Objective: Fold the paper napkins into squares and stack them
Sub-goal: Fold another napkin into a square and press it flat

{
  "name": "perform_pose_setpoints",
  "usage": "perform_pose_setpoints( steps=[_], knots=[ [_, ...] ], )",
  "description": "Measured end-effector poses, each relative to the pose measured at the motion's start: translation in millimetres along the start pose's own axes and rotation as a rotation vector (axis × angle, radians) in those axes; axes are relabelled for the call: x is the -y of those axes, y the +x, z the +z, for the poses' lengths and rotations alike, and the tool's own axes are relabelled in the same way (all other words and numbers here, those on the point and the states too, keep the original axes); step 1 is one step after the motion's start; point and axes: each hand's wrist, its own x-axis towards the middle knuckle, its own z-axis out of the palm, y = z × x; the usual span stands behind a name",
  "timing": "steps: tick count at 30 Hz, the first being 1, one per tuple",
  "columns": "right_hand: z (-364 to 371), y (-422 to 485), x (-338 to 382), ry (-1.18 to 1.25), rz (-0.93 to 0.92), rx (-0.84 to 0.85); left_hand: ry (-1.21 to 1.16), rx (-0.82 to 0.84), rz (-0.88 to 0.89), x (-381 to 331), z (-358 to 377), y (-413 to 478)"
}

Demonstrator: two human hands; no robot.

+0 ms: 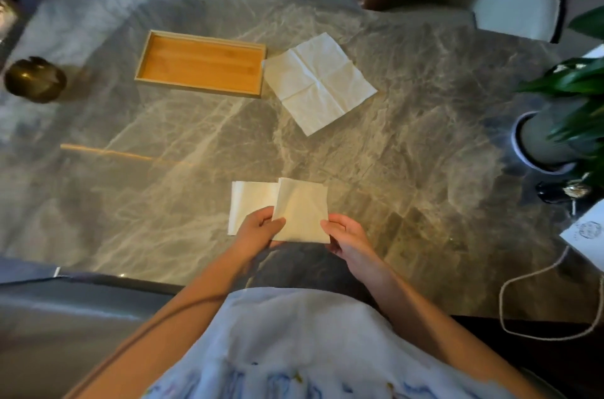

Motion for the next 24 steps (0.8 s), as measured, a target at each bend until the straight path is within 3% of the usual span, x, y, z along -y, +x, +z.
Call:
perform_pose_setpoints(
  steps=[6, 11, 14, 19, 24],
  knots=[
    [56.3, 8.5, 6.5, -0.246, -0.191, -0.057, 0.133, -0.155, 0.085, 9.6, -54.1, 8.2],
    [84.4, 14.9, -4.6, -0.339, -0.247, -0.149, 0.332, -0.266, 0.163, 27.1, -81.3, 23.4],
    [92.0, 17.8, -12.7, -0.359, -0.227, -0.192, 0.391, -0.246, 0.173, 35.2, -92.3, 28.7],
    [96.7, 21.3, -13.7, -0.357, -0.214, -0.254, 0.280, -0.162, 0.083, 36.0, -105.5, 39.6],
    [100.5, 22.4, -12.4, -0.346, -0.198, -0.289, 0.303, -0.121, 0.130, 32.0, -110.3, 44.7]
  ],
)
